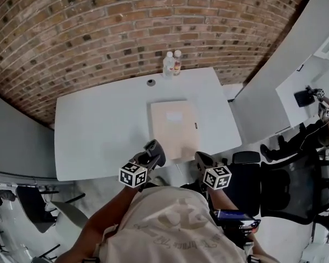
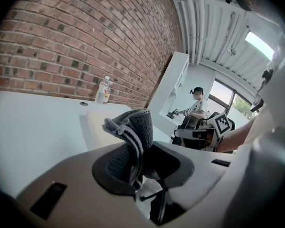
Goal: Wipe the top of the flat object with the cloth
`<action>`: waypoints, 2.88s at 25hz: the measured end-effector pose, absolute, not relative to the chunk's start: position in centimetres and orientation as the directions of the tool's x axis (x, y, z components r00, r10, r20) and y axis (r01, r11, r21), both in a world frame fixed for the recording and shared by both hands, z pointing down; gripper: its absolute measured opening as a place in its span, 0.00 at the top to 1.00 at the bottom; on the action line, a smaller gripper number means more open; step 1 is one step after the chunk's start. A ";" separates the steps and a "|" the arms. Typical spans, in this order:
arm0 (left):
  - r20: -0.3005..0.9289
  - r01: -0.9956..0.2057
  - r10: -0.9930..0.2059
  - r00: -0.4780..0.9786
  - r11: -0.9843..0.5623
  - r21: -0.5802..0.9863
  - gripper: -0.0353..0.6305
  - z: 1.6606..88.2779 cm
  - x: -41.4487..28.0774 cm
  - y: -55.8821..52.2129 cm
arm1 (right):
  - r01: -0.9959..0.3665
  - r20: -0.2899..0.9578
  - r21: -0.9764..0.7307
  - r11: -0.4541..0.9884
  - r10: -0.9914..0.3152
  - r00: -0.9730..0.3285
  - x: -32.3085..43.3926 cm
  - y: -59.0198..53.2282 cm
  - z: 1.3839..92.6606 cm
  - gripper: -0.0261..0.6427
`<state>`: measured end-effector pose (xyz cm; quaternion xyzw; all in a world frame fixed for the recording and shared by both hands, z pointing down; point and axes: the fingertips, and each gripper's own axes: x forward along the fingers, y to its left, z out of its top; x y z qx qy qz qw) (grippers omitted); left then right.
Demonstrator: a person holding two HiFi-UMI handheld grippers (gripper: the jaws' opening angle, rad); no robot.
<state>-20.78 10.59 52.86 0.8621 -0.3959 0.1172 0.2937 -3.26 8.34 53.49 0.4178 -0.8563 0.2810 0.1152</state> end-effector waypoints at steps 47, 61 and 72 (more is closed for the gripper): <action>0.576 -0.891 -0.682 0.452 -0.312 0.330 0.79 52.5 -15.4 -15.3 | -0.654 0.486 -0.516 0.553 -0.441 -0.755 -0.7 -15.1 59.7 0.92; 0.625 -0.848 -0.579 0.524 -0.422 0.320 0.79 54.1 -11.6 -24.9 | -0.670 0.598 -0.580 0.463 -0.316 -0.736 -3.0 -11.1 63.9 0.68; 0.693 -0.810 -0.435 0.574 -0.426 0.403 0.79 59.4 -8.3 -28.3 | -0.660 0.602 -0.621 0.423 -0.281 -0.747 -3.3 -10.9 64.5 0.69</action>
